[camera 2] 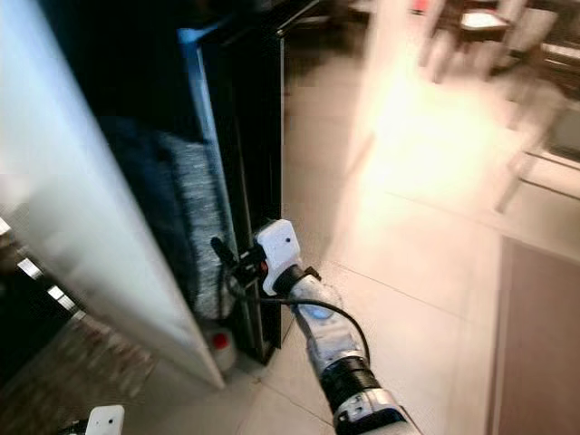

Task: Restocking fridge

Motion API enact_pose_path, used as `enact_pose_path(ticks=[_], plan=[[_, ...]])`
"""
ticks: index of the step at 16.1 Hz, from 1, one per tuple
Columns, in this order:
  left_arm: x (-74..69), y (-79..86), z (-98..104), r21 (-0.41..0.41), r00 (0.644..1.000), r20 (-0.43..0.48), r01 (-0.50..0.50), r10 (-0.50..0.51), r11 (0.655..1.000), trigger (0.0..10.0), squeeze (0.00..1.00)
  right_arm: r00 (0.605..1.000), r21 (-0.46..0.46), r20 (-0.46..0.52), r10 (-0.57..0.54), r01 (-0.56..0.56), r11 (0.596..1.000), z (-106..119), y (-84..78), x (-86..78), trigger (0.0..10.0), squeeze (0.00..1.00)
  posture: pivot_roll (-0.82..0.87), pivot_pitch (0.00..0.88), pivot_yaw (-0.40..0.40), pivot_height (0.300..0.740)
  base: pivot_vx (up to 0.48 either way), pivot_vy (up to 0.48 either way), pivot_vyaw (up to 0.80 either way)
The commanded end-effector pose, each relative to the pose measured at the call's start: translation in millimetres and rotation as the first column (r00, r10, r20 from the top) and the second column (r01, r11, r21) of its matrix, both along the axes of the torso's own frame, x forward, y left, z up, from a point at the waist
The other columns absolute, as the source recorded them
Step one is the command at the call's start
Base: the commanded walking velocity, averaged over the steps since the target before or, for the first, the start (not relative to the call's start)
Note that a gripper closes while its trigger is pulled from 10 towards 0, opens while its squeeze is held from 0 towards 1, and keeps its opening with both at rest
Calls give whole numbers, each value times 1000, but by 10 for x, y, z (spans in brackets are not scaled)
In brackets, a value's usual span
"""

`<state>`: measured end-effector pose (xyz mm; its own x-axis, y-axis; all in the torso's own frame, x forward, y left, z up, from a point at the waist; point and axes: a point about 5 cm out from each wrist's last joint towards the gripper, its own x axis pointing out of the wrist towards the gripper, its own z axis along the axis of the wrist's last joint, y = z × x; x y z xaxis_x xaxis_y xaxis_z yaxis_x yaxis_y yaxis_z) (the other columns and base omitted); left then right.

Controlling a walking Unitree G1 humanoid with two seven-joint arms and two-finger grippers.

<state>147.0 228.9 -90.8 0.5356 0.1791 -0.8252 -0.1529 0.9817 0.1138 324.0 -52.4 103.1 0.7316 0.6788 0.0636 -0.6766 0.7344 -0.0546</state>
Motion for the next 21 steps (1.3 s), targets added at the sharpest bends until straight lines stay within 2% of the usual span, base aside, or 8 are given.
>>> enact_pose_path(ticks=[1, 8, 10, 12, 15, 18, 20, 21], plan=[[-77, -6, -34, 5, 999, -32, -1, 1, 1000, 10000, 0, 1000, 0, 0, 2, -2, 1000, 0, -47, -12, 10000, 0, -71, 0, -6, 740, 0, 0, 0], [-70, -13, -32, 2, 1000, -28, 6, -6, 1000, 10000, 0, 996, -6, -52, 66, -66, 998, -41, -237, -108, 10000, 0, -72, 0, -13, 740, 0, 0, 0], [-72, -3, -31, 6, 1000, -29, 3, -2, 1000, 10000, 0, 979, -63, -60, -195, 191, 979, -142, -636, -54, 10000, 0, -78, 0, -12, 740, 0, 0, 0], [-70, 3, -29, 10, 1000, -31, 5, -5, 1000, 10000, 0, 915, -71, -88, -393, 387, 919, -235, -948, -53, 10000, 0, -75, 0, -13, 740, 0, 0, 0], [-59, 11, -23, 13, 1000, -29, 4, -4, 1000, 10000, 0, 729, -93, -279, -624, 627, 774, -547, -1417, -151, 10000, 0, -85, 0, -9, 740, 0, 0, 0], [-47, 17, -18, 12, 999, -31, 11, -11, 1000, 10000, 0, 427, -214, -548, -719, 759, 615, -1119, -1775, -522, 10000, 0, -98, 0, -1, 740, 0, 0, 0], [-41, 25, -15, 11, 999, -33, 18, -17, 1000, 10000, 0, 224, -477, -625, -748, 649, 593, -1593, -1791, -1060, 10000, 0, -92, 0, 15, 740, 0, 0, 0], [-40, 29, -14, 11, 999, -33, 19, -18, 1000, 10000, 0, 191, -542, -636, -747, 578, 610, -1725, -1747, -1256, 10000, 0, -88, 0, 16, 740, 0, 0, 0]])
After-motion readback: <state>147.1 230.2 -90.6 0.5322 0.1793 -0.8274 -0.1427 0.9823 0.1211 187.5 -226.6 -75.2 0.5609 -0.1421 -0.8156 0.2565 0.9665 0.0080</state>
